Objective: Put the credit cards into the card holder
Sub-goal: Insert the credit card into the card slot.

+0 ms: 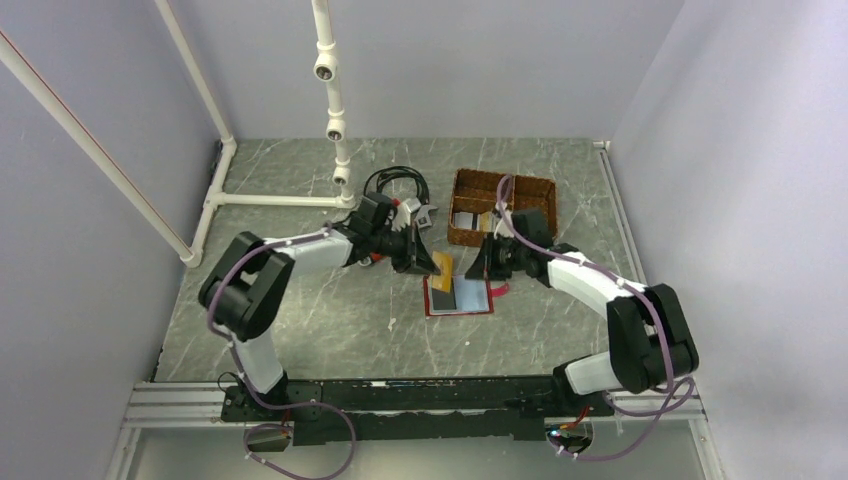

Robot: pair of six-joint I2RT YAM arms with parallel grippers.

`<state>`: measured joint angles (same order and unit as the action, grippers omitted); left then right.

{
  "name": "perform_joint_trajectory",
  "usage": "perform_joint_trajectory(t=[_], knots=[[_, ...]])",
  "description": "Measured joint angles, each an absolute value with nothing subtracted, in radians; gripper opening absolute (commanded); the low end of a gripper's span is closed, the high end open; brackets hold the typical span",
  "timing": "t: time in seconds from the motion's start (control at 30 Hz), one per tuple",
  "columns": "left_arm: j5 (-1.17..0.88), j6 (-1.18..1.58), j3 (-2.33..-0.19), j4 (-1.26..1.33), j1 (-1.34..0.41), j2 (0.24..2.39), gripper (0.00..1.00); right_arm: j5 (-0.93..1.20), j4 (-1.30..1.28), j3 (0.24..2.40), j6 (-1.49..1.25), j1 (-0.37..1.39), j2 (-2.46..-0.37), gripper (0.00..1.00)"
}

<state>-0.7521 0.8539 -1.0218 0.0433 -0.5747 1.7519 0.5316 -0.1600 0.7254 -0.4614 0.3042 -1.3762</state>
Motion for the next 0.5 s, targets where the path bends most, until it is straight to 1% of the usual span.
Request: perform_joint_trajectory(t=[0.23, 0.5], knots=[[-0.738, 0.883, -1.018, 0.039, -0.648, 1.914, 0.00, 0.365, -0.186, 0.630, -0.448, 0.359, -1.425, 0.00], [-0.732, 0.931, -1.014, 0.079, -0.654, 1.939, 0.00, 0.255, -0.162, 0.589, -0.464, 0.362, -1.380, 0.00]])
